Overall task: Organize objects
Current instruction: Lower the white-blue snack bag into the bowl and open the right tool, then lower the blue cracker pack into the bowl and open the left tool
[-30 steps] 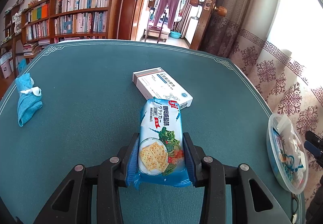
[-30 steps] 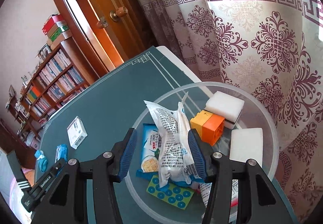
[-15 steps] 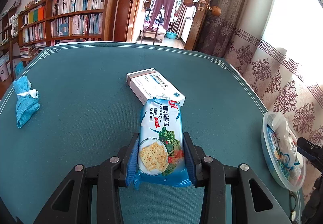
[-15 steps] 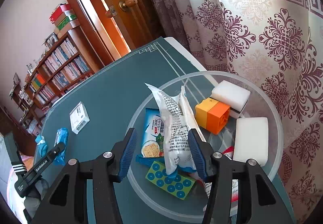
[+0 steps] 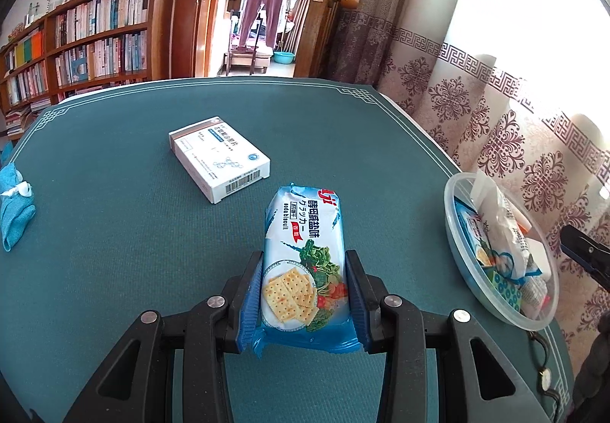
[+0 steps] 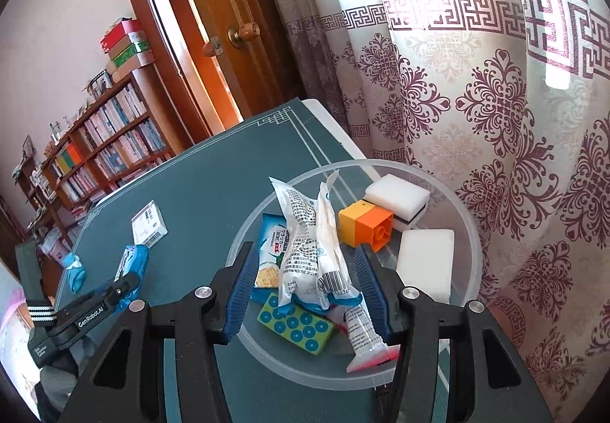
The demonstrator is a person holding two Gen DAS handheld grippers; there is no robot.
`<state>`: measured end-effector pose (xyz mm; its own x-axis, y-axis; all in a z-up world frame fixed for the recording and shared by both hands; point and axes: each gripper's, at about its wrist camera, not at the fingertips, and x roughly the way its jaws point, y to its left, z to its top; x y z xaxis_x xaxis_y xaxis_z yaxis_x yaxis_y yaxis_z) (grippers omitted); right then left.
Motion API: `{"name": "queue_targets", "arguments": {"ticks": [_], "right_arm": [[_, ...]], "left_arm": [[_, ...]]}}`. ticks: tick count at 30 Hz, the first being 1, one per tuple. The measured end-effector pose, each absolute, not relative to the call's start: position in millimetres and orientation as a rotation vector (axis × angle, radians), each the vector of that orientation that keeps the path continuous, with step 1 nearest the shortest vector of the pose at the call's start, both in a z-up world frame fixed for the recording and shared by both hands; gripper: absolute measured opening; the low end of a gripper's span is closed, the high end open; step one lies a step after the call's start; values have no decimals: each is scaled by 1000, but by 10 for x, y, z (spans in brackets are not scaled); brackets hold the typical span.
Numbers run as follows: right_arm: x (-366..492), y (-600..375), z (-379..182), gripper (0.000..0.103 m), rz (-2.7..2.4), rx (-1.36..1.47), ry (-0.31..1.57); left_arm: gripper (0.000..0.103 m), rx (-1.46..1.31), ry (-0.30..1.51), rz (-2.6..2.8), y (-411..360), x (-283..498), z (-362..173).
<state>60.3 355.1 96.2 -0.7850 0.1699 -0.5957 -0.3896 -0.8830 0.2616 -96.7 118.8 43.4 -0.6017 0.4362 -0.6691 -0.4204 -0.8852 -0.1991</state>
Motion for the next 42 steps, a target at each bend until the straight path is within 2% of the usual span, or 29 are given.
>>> {"name": "queue_targets", "arguments": {"ticks": [6,21,34,35,37,38,42], "right_arm": [[712,3576,989,54,2665,-808,500],[851,3846,868,54,2676,-797,532],[913,3938,798,54,2694,-818,533],[908,3939,790,54,2695,-821,536],[897,3942,777,54,2695,-828,542],[897,3942,772,54,2694,-830,544],[891,3944,766,54,2692,-828,547]], "left_arm": [[43,-1043,7,2374,1453,-810,436],[43,-1027,102,2266,2149,-548,582],[43,-1029,156,2235,2641,-568,582],[45,-1031,154,2233,2657,-579,580],[64,-1024,141,2238,2664,-592,591],[68,-1014,127,2246,2656,-594,604],[71,-1013,81,2254,2544,-627,631]]}}
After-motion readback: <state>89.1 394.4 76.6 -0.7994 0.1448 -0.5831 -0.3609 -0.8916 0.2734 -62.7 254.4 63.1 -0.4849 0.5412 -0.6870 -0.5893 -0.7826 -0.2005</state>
